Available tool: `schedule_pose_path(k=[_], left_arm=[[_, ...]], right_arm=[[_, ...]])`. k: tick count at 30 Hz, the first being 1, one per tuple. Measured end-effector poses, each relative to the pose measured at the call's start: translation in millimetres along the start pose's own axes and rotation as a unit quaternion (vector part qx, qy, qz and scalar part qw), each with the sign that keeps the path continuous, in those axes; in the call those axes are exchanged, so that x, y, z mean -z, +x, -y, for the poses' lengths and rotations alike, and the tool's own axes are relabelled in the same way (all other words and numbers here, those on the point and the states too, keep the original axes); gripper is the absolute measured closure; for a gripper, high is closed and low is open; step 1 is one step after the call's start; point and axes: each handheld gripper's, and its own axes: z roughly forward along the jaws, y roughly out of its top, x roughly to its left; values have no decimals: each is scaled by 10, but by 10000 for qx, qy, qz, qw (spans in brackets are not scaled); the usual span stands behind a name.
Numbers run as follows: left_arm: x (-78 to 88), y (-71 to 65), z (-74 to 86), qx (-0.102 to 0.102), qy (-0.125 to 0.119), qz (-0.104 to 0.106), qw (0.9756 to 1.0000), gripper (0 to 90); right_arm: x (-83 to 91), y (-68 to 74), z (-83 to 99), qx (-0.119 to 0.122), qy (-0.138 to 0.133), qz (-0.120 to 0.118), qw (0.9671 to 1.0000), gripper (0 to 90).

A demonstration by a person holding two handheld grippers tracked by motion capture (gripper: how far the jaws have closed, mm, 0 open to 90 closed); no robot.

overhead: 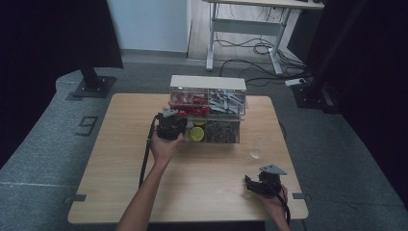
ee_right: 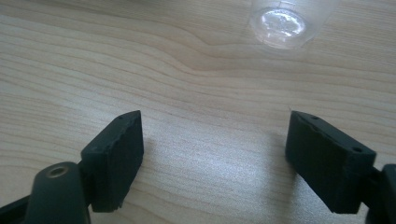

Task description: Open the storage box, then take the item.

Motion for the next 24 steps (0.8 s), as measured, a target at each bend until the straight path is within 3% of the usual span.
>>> schedule_pose_path(k=[9, 18, 24], left_arm=[[-4, -17, 3, -31, 9, 18, 10000, 900], [-19, -38, -15, -150, 76, -21, 9999, 900], [-59, -51, -6, -161, 106, 29, 9998, 900]], right_arm=[[8, 4, 3, 45, -53, -47, 10000, 262], [26, 19, -12, 71, -102, -251, 9996, 280], [156, 104, -110, 126, -419, -376, 9983, 306]])
